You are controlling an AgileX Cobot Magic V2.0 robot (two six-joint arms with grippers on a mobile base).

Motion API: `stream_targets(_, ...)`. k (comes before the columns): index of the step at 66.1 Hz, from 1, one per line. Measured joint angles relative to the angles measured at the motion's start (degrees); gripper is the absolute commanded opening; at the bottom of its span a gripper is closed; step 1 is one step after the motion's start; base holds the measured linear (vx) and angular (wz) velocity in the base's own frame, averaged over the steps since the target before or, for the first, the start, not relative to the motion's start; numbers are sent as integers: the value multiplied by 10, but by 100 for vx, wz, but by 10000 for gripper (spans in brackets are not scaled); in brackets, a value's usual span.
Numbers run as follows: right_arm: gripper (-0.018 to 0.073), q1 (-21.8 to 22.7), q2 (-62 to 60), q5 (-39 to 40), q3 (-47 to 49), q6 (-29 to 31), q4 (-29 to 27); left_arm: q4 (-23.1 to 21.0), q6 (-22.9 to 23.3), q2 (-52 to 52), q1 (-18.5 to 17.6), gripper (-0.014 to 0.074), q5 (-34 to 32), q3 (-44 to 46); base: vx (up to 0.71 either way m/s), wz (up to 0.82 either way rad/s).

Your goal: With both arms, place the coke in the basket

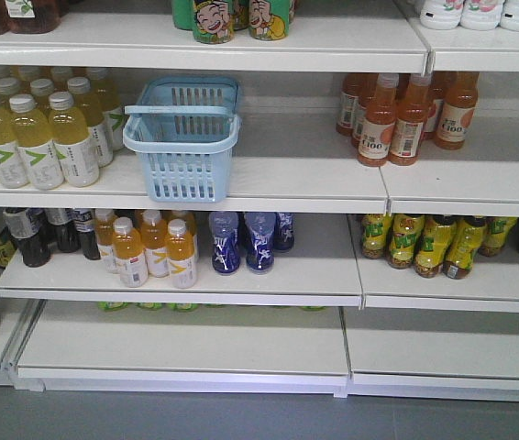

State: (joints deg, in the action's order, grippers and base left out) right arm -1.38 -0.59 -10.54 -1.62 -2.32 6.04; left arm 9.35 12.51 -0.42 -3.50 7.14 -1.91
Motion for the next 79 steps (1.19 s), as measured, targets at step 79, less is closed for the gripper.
stream_targets(79,-5,0,0,0,0,0,0,0,0,0,0,-6,0,0,8,-3)
